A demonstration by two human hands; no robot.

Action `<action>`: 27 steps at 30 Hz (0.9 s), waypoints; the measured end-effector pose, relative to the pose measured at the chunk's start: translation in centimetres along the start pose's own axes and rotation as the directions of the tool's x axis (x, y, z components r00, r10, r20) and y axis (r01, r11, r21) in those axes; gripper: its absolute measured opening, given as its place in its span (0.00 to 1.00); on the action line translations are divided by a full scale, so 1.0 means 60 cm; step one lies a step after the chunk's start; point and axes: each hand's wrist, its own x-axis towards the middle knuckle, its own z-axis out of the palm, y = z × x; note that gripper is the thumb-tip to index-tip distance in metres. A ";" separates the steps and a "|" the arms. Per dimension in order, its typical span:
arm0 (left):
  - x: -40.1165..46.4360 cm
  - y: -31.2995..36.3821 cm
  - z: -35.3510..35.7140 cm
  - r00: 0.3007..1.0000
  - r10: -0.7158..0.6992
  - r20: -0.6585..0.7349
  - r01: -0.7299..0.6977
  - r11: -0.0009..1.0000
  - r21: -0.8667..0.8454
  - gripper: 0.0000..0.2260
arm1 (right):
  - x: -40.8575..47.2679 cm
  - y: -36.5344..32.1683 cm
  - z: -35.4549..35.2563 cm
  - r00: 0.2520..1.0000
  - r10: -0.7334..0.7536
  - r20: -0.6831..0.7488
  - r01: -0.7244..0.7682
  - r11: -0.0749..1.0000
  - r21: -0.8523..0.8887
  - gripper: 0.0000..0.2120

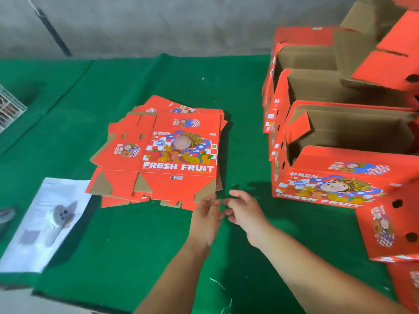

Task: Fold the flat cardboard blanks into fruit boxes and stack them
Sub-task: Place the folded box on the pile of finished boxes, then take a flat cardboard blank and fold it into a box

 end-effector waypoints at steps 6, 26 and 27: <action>0.063 0.013 -0.124 0.993 0.044 -0.108 -0.038 0.998 0.055 0.15 | 0.054 -0.015 0.116 0.986 0.024 -0.166 -0.080 0.939 -0.336 0.31; 0.089 0.059 -0.275 0.790 0.470 0.394 -0.550 0.259 0.794 0.33 | 0.014 -0.015 0.135 0.857 -0.059 -0.511 0.194 0.957 0.216 0.13; 0.085 0.059 -0.278 0.801 0.486 0.351 -0.481 0.172 0.860 0.35 | 0.003 -0.016 0.115 0.847 -0.100 -0.523 0.223 0.959 0.178 0.14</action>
